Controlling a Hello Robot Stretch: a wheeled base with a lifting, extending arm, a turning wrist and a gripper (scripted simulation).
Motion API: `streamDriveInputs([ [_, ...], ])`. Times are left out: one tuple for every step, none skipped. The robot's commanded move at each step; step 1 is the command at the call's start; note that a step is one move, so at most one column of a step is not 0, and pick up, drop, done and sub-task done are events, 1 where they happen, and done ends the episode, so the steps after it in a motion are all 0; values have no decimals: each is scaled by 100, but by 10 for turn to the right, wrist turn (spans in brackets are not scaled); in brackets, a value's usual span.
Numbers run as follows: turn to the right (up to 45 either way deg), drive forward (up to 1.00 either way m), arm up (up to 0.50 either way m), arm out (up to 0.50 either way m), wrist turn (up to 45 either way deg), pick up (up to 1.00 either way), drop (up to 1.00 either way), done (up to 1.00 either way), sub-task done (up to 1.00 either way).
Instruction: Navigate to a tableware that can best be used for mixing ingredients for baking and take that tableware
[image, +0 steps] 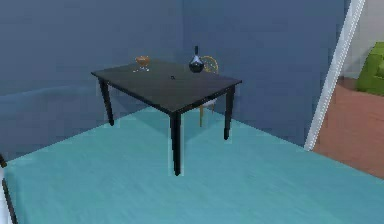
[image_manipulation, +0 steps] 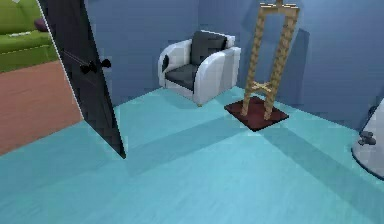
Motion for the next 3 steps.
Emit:
streamDriveInputs([
  [0,40,0,0,0,0,0,0,0],
  [-450,0,0,0,0,0,0,0,0],
  [0,100,0,0,0,0,0,0,0],
])
